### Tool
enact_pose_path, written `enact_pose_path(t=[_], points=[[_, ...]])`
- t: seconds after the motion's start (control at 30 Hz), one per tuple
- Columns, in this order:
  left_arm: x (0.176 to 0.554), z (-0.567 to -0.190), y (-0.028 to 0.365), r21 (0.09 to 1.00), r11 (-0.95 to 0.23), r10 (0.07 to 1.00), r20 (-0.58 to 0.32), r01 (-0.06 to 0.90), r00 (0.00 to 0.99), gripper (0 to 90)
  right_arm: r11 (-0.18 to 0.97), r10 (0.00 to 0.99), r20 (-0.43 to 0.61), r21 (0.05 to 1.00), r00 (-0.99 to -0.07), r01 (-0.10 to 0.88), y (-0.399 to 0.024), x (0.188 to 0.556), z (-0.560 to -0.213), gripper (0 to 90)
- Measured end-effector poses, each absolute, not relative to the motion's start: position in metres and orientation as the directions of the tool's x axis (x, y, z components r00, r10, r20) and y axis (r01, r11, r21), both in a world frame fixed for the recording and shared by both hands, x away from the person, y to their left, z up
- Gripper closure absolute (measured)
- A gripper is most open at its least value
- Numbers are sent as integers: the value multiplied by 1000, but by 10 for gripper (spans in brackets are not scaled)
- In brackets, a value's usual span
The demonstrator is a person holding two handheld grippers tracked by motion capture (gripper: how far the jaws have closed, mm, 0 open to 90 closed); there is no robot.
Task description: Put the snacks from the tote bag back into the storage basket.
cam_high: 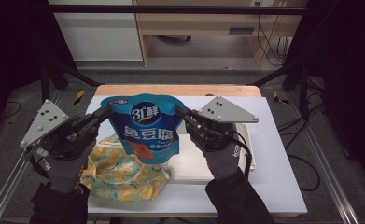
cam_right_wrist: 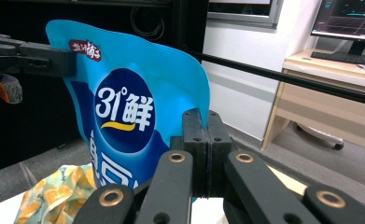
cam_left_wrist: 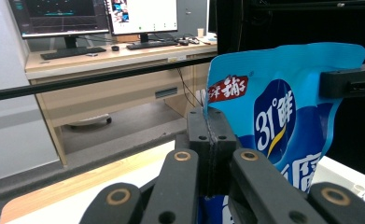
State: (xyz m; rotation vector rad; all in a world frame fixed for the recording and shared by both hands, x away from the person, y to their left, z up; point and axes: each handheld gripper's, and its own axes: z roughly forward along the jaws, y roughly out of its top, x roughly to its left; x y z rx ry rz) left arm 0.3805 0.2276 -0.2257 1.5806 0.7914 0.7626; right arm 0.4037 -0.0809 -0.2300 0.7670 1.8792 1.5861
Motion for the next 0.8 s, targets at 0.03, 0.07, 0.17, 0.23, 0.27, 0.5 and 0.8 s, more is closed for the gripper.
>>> enact_pose_path(t=[0.03,0.07,0.17,0.23,0.27,0.5,0.8], points=[[381,-225,226,989,-122,825,54,83,563,899,137,733,-53,988,-678,70,-83,403,-230,900],[381,-225,224,989,-121,824,54,83,564,899,136,735,-52,988,-676,72,-85,403,-229,900],[383,-225,219,989,-122,819,53,82,572,899,136,740,-53,988,-670,72,-90,402,-229,900],[384,-224,213,989,-123,814,54,80,578,898,141,746,-62,988,-663,66,-96,401,-228,900],[384,-224,211,989,-123,812,54,79,581,899,140,748,-60,988,-660,70,-98,401,-228,900],[387,-225,201,988,-129,801,56,80,596,899,137,760,-57,988,-647,74,-109,400,-229,900],[392,-227,183,987,-138,785,59,82,617,899,127,778,-50,989,-627,79,-126,398,-232,900]])
